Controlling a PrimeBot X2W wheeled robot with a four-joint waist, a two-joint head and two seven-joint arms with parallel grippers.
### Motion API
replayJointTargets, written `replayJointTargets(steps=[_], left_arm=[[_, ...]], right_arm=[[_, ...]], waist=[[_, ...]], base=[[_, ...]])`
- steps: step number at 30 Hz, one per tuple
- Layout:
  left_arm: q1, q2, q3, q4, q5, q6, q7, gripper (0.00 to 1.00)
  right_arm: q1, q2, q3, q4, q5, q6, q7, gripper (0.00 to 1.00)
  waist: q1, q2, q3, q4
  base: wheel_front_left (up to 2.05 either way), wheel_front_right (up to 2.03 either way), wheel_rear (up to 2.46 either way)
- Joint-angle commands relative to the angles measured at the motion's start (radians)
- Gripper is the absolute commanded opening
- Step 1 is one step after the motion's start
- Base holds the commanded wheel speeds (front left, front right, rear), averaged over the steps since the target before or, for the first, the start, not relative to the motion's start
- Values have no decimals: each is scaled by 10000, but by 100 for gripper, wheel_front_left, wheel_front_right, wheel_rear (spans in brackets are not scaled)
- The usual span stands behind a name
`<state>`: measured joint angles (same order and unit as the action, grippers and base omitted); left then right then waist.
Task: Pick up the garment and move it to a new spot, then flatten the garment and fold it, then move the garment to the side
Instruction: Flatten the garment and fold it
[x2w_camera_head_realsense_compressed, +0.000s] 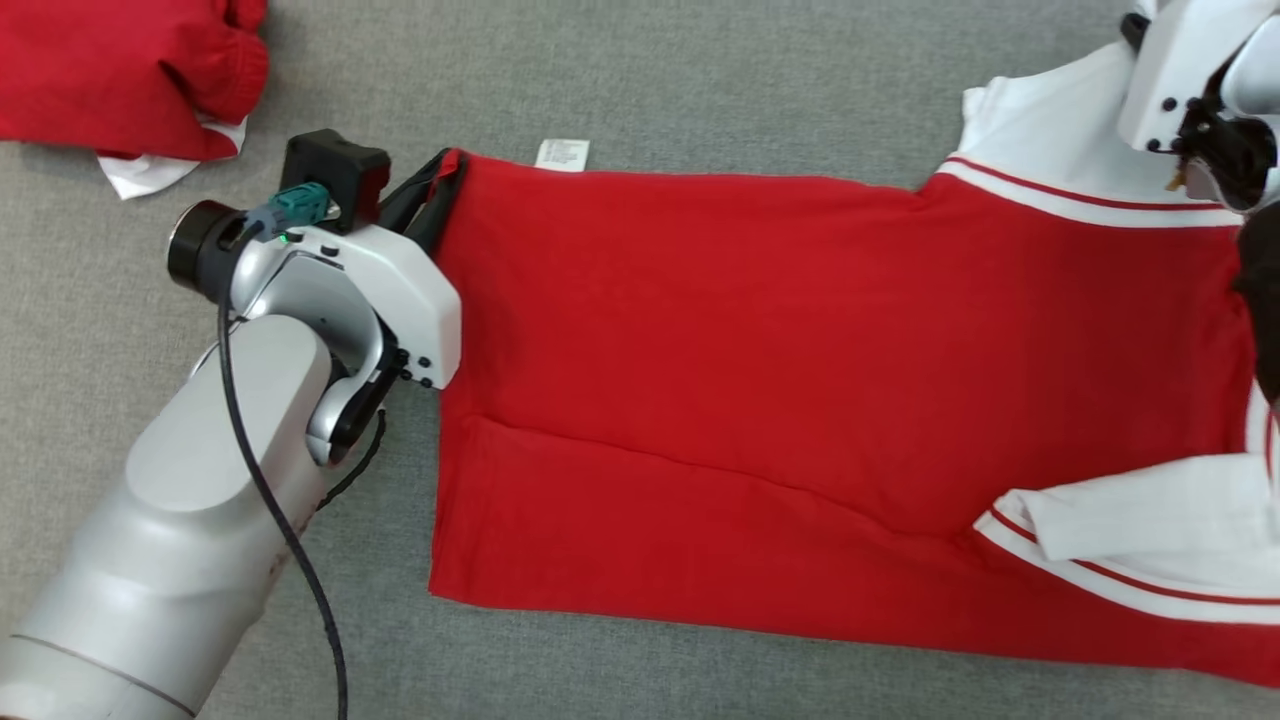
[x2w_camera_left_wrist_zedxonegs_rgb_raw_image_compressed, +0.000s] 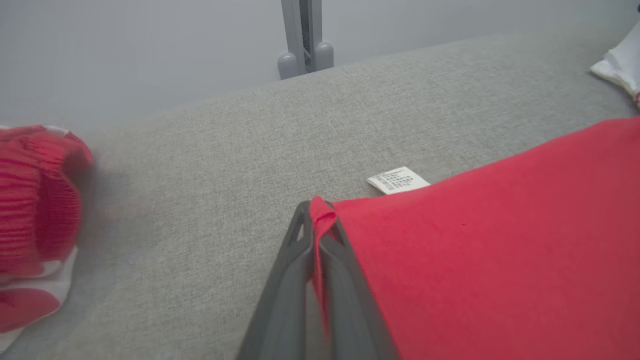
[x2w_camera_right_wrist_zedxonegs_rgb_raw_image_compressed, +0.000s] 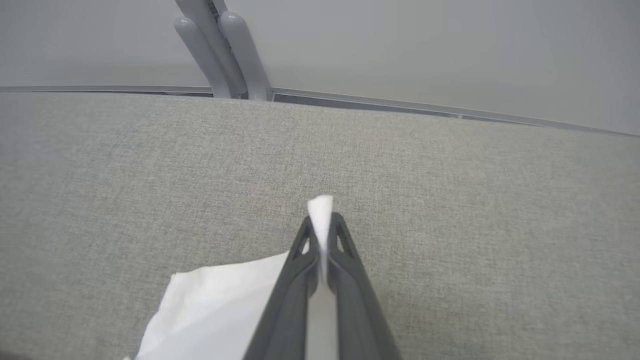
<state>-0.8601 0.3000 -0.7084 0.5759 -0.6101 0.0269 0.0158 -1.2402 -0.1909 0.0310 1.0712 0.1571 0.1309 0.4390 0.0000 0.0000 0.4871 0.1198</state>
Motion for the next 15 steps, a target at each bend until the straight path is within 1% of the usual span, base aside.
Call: replayJointTargets(steps=[1,4,8,12,15], left_arm=[[48,124,81,61,-67,-27,-50,0],[185,225,189,230,-249,-66,-71,0],[564,421,293,292,-450,-136,-160,0],[1026,739,379,63,-574,-142,-325,0],[1509,950,430,-271,-705,-63,-417,0]], right_arm=[[73,-23,58,-80,89,-2,-74,0],[394,-26,624,-292,553,-2,-260,0],[971,-82,1430,-955,1478,-2,-528,0],[1887,-424,2272,-1921,2500,-2,-736,0],[2662,-731,2738,-2704,3198,-2,-869,0]], waist=[[0,0,-127,-130],[0,0,-363,-352],[0,0,-754,-694],[0,0,-1199,-1029],[0,0,-1581,-1228]], base=[[0,0,0],[0,0,0],[0,0,0],[0,0,0],[0,0,0]])
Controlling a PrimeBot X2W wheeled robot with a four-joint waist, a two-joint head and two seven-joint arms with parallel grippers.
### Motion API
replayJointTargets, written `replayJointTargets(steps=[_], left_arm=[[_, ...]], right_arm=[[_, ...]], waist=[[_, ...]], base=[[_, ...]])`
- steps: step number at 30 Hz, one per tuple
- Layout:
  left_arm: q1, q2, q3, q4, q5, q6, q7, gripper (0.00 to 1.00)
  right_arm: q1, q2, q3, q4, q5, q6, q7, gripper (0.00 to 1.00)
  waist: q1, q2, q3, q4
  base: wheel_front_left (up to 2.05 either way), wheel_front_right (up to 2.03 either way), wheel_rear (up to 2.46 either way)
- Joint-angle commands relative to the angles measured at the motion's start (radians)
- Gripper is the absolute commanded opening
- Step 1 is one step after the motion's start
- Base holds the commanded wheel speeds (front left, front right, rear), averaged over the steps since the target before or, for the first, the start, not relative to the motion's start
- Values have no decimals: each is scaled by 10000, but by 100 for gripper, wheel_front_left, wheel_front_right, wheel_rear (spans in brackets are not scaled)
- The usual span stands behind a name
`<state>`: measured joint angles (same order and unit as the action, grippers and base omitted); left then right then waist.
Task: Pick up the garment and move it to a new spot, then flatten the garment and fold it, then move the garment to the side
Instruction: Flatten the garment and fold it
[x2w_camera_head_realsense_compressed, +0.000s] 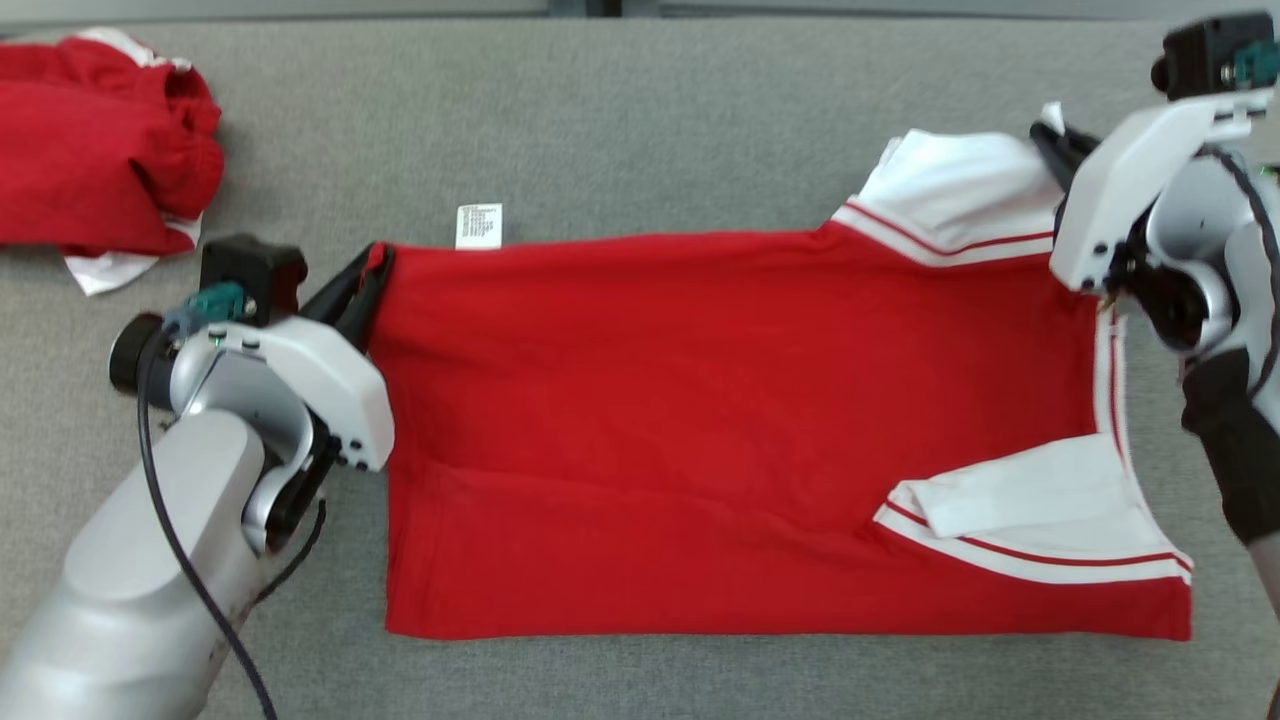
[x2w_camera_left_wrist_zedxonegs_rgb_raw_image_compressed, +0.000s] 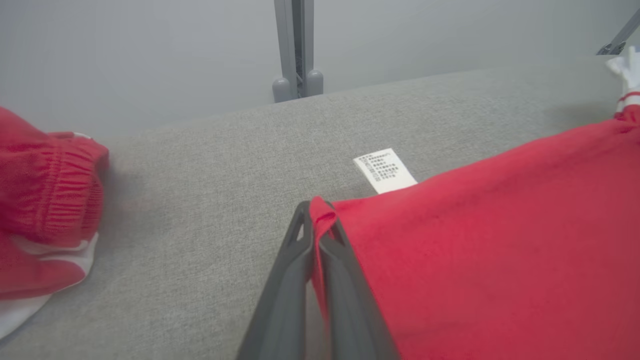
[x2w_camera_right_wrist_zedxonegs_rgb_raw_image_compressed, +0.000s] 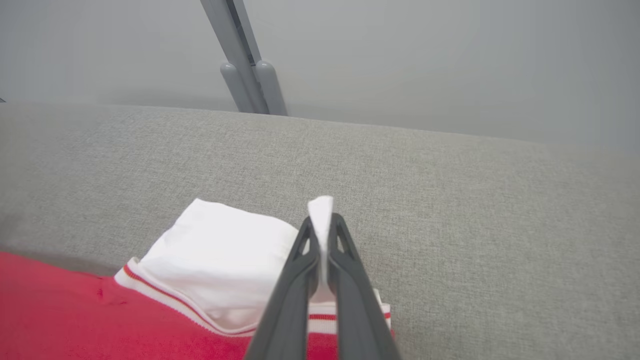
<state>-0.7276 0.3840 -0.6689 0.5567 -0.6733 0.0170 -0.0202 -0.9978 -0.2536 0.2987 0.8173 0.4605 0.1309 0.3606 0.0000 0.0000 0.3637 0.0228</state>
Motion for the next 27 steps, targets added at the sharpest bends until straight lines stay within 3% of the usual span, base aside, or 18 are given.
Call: replayJointTargets(steps=[1,8,14,27], left_arm=[[360,179,57,-208,-109,90,-85,0],[1731,723,195,-1472,-417,429,-160,0],[3038,1249,262,-2828,-535,952,-228,0],[5267,1999,392,-5032,-501,2245,-553,0]], right_arm=[[510,-187,184,-441,396,-1,-160,0],[2462,-699,725,-2277,1546,-2,-400,0],[3989,-936,546,-3666,1911,-2,-532,0],[6500,-535,-672,-5823,1613,-1,-249,0]], waist=[[0,0,-481,-319],[0,0,-1253,-734],[0,0,-1610,-1025],[0,0,-1548,-1156]], base=[[0,0,0],[0,0,0],[0,0,0],[0,0,0]])
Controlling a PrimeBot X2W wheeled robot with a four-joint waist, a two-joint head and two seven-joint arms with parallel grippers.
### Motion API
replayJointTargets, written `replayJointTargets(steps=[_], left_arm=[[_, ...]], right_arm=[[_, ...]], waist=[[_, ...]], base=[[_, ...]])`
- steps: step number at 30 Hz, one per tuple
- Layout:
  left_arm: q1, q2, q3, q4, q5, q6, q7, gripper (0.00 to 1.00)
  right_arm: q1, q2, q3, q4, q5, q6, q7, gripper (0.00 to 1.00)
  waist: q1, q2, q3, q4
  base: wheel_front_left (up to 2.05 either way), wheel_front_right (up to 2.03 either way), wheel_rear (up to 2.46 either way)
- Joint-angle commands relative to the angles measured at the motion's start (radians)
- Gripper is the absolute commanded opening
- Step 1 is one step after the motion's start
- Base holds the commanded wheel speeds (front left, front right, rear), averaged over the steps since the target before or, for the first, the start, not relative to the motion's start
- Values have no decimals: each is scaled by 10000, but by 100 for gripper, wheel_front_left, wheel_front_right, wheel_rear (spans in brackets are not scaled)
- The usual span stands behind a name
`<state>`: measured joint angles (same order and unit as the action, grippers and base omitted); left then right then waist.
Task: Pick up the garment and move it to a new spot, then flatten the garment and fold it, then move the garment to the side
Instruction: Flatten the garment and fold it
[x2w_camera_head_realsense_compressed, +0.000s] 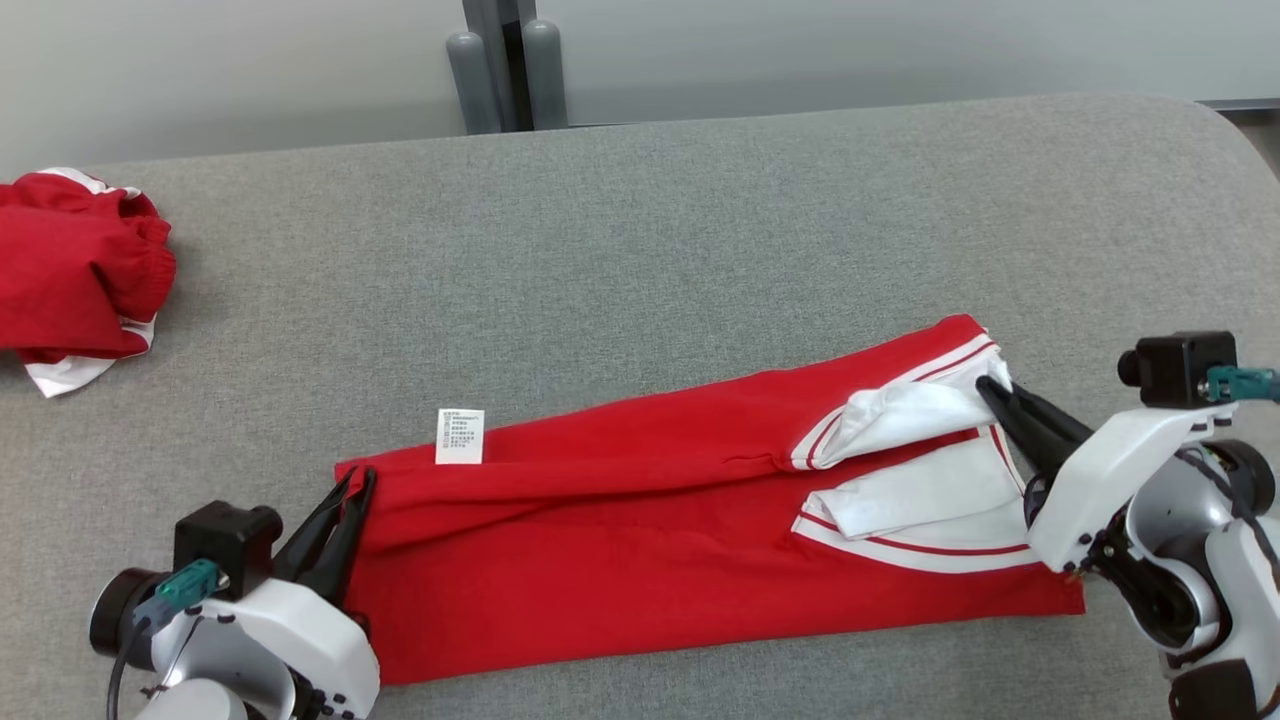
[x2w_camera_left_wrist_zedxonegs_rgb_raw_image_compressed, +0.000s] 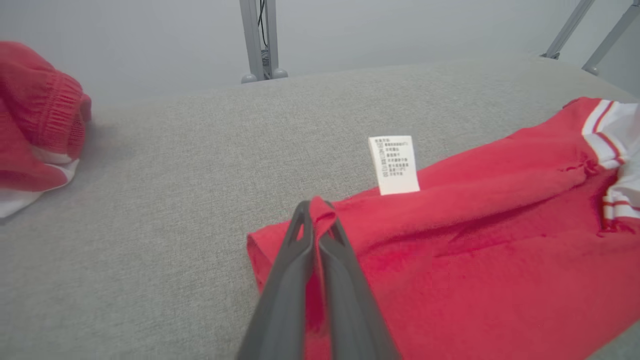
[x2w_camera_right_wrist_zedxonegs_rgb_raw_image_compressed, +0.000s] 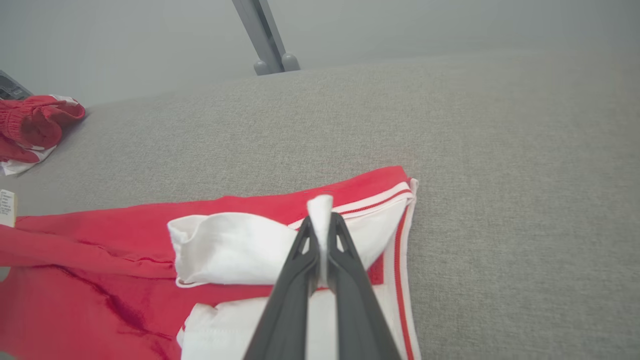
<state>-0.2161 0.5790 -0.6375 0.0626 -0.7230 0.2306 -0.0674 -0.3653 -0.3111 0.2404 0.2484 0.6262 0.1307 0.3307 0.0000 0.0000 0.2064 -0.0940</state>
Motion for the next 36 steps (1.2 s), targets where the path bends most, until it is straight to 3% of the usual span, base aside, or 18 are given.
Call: replayJointTargets(steps=[1,15,16,17,18,19,20,21,22,29,36], left_arm=[[245,84,131,-159,-36,175,-134,0],[1007,-139,28,85,-168,180,-829,0],[1051,-164,34,134,-175,202,-883,0],[1086,-161,43,181,-178,217,-930,0],[1120,-169,71,214,-206,239,-978,16],[1155,-182,96,225,-241,249,-1040,41],[1219,-205,132,230,-285,266,-1105,69],[1290,-221,172,230,-316,282,-1164,99],[1359,-230,199,217,-360,287,-1214,100],[1925,-356,333,-283,-548,477,-1509,100],[2263,-353,494,-901,-348,972,-1663,100]], right_arm=[[294,85,-165,-237,-94,1,65,0],[1336,580,-635,-882,-382,1,187,0],[1380,590,-635,-907,-384,1,155,3],[1431,589,-637,-931,-379,1,125,18],[1490,582,-639,-950,-364,1,91,35],[1550,569,-640,-970,-344,1,55,45],[1624,549,-649,-981,-326,1,12,64],[1705,525,-646,-1011,-315,1,-15,91],[1779,507,-648,-1024,-316,1,-59,100],[2269,369,-646,-1195,-472,1,-184,100],[2832,179,-863,-1363,-445,1,67,100]], waist=[[0,0,38,15],[0,0,90,-27],[0,0,86,-36],[0,0,82,-42],[0,0,76,-44],[0,0,76,-46],[0,0,68,-48],[0,0,60,-52],[0,0,48,-60],[0,0,-48,-190],[0,0,-214,-322]], base=[[0,0,0],[0,0,0],[0,0,0],[0,0,0],[0,0,0],[0,0,0],[0,0,0],[0,0,0],[0,0,0],[0,0,0],[0,0,0]])
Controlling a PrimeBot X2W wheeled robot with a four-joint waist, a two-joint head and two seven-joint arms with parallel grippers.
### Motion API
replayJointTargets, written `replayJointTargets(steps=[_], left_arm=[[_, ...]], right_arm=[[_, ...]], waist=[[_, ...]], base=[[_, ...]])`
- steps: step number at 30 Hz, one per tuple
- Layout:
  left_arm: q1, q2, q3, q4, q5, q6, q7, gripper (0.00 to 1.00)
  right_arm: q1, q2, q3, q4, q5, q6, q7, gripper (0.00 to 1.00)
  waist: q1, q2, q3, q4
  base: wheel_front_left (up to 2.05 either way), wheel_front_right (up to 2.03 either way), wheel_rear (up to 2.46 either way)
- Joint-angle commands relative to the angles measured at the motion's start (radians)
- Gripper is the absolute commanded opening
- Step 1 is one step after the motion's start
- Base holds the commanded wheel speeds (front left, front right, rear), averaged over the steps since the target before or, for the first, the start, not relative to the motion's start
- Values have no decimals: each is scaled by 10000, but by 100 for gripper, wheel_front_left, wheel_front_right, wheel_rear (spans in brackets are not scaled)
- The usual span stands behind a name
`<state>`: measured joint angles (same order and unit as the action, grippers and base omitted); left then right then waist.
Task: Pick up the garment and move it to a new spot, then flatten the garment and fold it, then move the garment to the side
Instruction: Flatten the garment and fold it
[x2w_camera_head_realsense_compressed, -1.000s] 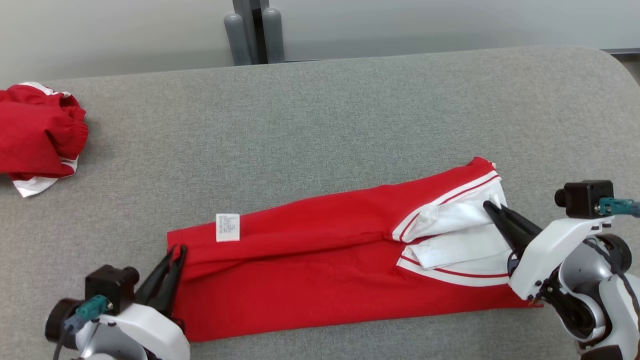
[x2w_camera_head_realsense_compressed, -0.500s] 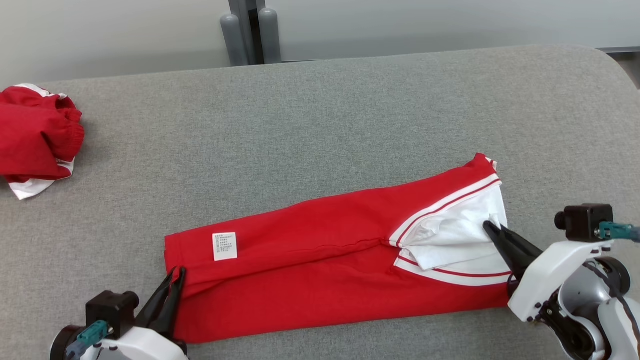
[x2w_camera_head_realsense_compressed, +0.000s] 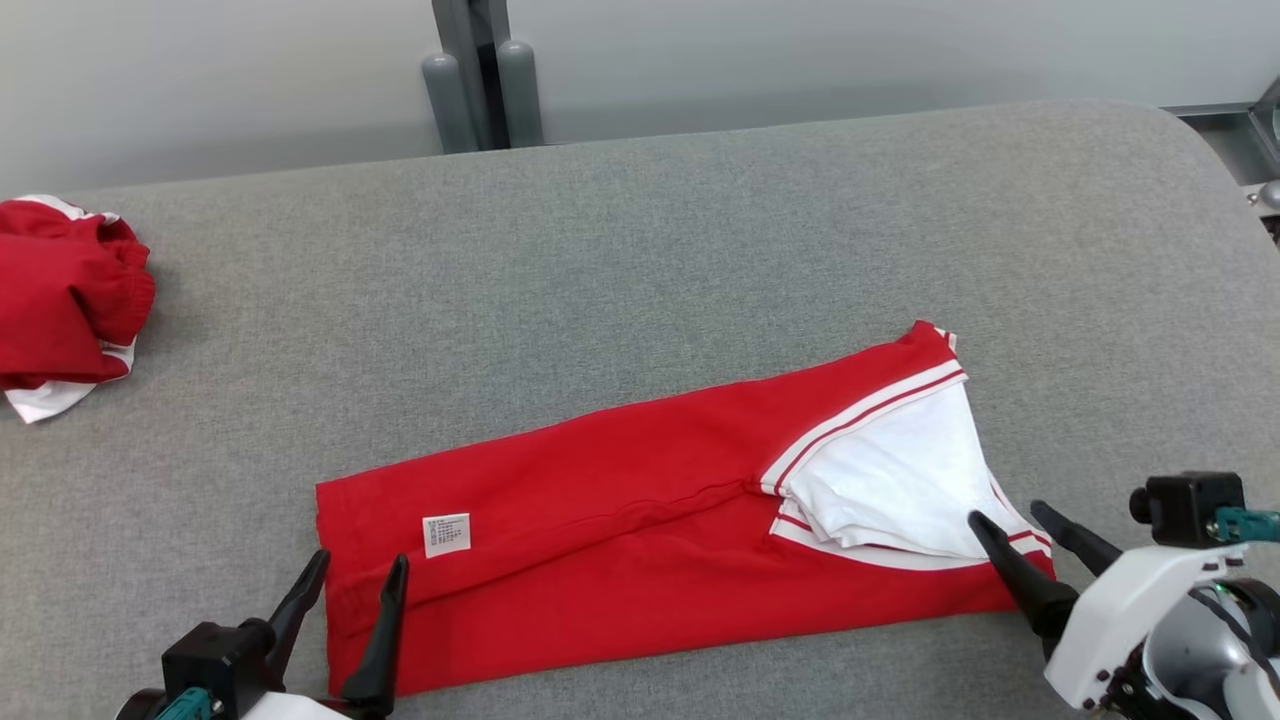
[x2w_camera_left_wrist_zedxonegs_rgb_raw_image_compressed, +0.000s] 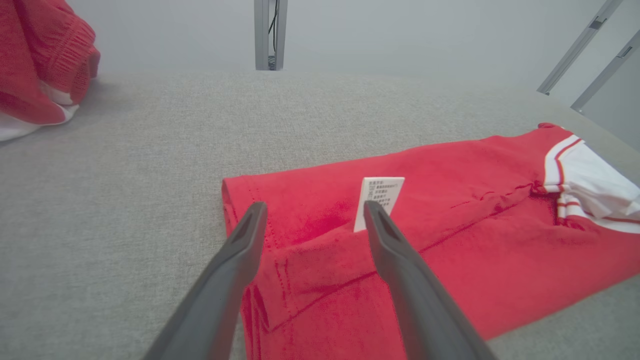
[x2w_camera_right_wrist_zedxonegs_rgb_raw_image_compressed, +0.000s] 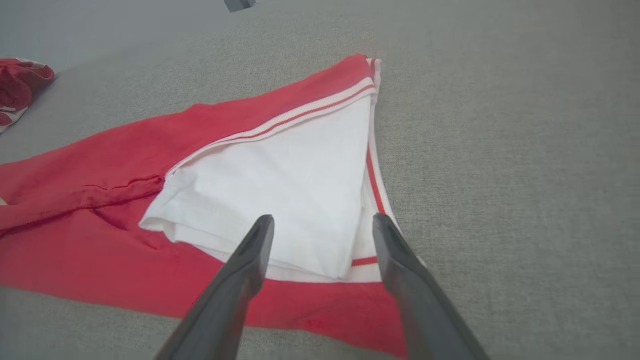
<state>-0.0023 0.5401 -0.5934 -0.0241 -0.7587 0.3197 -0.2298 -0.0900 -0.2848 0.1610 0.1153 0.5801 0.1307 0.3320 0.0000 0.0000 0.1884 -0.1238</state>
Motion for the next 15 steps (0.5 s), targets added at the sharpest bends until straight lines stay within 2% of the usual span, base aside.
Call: replayJointTargets(steps=[1,6,15], left_arm=[[179,51,62,-79,5,116,-25,100],[358,226,340,-390,3,442,-83,100],[475,406,683,-882,-80,718,-64,100]], right_arm=[[170,-119,-143,-61,-26,1,72,100],[362,-22,-598,-208,-187,1,-8,100],[79,-6,-942,-351,-378,1,276,100]], waist=[[0,0,-66,-52],[0,0,-224,-195],[0,0,-525,-210]], base=[[0,0,0],[0,0,0],[0,0,0]])
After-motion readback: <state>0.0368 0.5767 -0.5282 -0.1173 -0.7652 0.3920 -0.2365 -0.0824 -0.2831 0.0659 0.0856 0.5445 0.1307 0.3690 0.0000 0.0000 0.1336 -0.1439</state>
